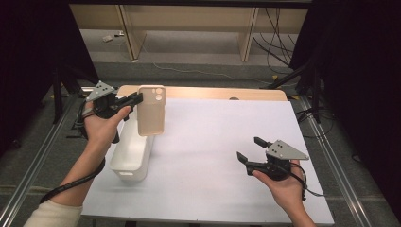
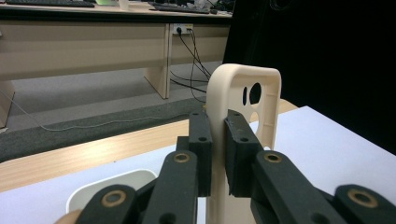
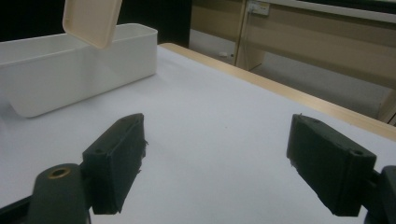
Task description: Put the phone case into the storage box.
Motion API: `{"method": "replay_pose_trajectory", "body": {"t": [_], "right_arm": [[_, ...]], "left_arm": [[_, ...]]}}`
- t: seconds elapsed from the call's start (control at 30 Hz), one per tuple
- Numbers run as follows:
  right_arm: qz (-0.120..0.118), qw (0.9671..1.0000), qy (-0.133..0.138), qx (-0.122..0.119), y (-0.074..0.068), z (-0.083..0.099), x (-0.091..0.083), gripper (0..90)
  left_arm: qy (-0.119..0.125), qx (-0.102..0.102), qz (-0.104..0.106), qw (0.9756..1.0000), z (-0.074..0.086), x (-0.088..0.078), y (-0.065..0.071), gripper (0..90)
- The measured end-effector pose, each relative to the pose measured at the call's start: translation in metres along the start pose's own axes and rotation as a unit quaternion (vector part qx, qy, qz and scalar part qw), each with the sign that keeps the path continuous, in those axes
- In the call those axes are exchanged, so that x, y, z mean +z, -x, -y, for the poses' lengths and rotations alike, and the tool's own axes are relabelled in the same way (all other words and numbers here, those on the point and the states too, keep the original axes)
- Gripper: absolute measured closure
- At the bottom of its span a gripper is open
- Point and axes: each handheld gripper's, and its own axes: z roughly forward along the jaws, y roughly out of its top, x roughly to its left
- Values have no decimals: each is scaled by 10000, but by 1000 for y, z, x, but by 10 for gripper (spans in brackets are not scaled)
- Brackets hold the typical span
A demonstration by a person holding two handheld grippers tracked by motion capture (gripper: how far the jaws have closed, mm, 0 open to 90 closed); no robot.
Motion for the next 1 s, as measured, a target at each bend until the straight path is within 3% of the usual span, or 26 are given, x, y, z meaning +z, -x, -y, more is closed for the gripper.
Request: {"method": "replay_pose_trajectory", "body": {"t": [0.2, 0.23, 0.27, 0.3, 0.67, 1.0], "right_arm": [[33, 10000, 14, -43, 1, 0, 0, 207], [4, 9999, -125, 20, 0, 0, -2, 207], [-8, 9999, -120, 25, 0, 0, -2, 207], [39, 10000, 69, -49, 1, 0, 1, 207], [13, 10000, 34, 59, 1, 1, 1, 207], [75, 9999, 108, -15, 2, 1, 1, 207]], "left_arm": [[1, -1, -34, 10000, -1, 0, -3, 823], [6, 2, -40, 10000, -1, 0, -4, 823], [11, 14, -44, 10000, -2, 0, -5, 823], [4, 14, -51, 10000, -2, 0, -5, 823], [1, 17, -128, 9999, -3, 3, -12, 823], [22, 50, -170, 9998, -4, 5, -18, 823]]}}
